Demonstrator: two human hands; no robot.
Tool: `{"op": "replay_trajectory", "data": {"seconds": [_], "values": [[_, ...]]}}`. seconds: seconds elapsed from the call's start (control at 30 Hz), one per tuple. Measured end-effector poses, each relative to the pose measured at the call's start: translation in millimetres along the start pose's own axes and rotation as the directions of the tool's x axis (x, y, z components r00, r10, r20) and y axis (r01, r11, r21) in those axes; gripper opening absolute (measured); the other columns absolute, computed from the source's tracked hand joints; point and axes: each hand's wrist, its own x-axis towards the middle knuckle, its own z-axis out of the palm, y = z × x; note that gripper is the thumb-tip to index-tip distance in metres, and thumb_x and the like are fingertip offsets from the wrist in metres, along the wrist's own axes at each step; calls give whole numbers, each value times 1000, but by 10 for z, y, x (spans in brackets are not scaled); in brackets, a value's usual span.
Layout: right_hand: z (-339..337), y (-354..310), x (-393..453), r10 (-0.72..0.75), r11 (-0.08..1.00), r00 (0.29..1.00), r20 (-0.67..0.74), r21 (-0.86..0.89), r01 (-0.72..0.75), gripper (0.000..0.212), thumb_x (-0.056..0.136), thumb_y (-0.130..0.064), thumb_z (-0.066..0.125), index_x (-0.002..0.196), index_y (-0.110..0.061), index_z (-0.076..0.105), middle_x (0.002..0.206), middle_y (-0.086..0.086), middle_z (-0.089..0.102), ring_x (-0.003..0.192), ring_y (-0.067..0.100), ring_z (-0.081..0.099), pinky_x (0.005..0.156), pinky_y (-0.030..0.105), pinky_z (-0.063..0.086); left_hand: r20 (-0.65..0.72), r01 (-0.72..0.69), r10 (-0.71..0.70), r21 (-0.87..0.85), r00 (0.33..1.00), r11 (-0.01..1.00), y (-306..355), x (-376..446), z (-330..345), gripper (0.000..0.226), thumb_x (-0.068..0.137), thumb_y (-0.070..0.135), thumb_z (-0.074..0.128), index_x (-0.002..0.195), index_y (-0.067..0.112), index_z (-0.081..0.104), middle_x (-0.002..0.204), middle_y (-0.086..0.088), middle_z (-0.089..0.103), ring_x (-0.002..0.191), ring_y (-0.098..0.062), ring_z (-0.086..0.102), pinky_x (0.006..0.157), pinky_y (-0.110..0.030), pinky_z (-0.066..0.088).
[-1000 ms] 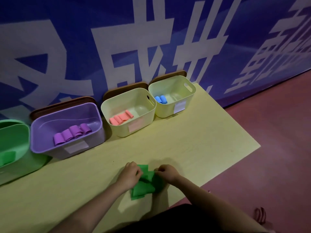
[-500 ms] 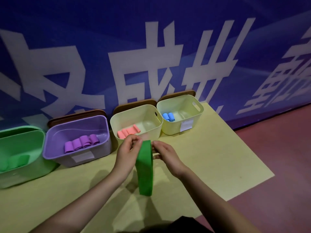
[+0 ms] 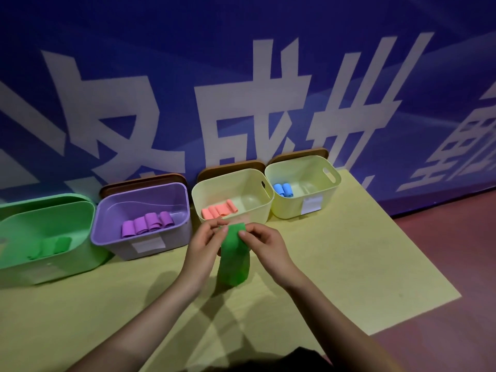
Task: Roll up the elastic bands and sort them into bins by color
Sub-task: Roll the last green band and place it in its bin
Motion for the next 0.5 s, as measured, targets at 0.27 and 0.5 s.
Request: {"op": "replay_trajectory", "data": {"seconds": [0.27,0.5], "values": [[-10,-38,-78,1,1000,999,-37,-7,-1,8,91,-7,62,89,-2,67,82,11,67,78,16,61,72,26,48,45,-4,-1,103,999,995,-70,-39,-11,20,96,15,51,95,0,64,79,-13,56,69,-13,49,61,-25,39],[-64,-17,-191,30,999,995,-98,45,-26,12,90,-6,64,79,-5,59,70,5,56,63,8,50,60,17,40,65,24,-26,27,998,999,-138,-113,108,24,97,13,51,87,-6,60,69,-11,50,66,-18,47,64,-34,37]]}}
